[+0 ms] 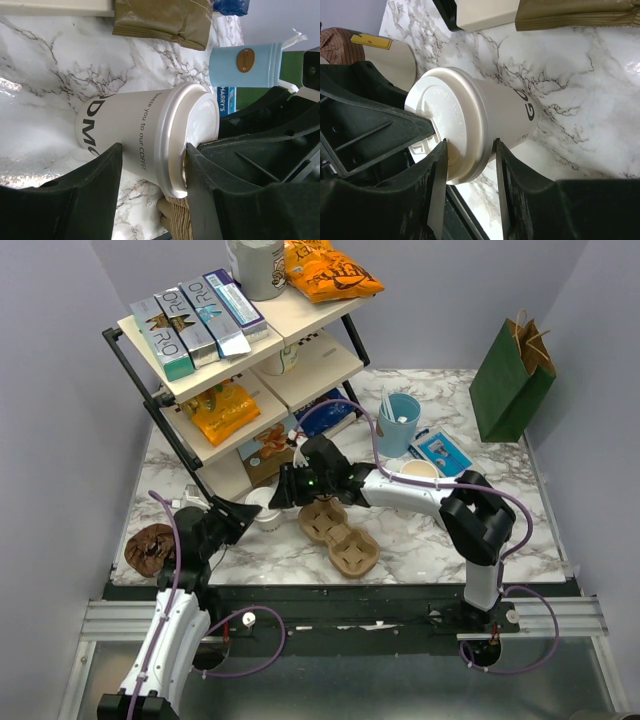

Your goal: Pack the takeout coffee

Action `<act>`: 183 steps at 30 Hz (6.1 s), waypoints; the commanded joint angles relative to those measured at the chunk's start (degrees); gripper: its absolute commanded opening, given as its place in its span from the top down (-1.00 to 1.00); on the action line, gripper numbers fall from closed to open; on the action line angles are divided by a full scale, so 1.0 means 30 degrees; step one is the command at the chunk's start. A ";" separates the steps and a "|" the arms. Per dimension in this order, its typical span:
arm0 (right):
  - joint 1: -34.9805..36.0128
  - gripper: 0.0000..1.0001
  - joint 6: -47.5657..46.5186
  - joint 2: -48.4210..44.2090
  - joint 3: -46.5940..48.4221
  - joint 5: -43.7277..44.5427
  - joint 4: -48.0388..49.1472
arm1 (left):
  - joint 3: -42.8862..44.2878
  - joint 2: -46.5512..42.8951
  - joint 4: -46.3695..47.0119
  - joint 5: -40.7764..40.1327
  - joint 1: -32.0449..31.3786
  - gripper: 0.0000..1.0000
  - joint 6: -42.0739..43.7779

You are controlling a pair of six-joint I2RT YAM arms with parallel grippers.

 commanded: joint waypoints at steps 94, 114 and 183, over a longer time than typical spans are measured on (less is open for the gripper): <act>-0.2825 -0.51 -0.1610 -1.5037 -1.1011 -0.2539 -0.6881 | 1.0067 1.3637 -0.3127 -0.7978 -1.7669 -0.04 0.1670; -0.2825 -0.40 0.0056 -1.5331 -1.0631 -0.5789 -0.6620 | 1.0594 1.4719 -0.4184 -0.7774 -1.7699 0.38 0.1289; -0.2825 0.99 -0.0383 -1.1668 -1.0749 0.0274 -1.1072 | 1.0215 1.1534 -0.3306 -0.8917 -1.8021 -0.67 0.2430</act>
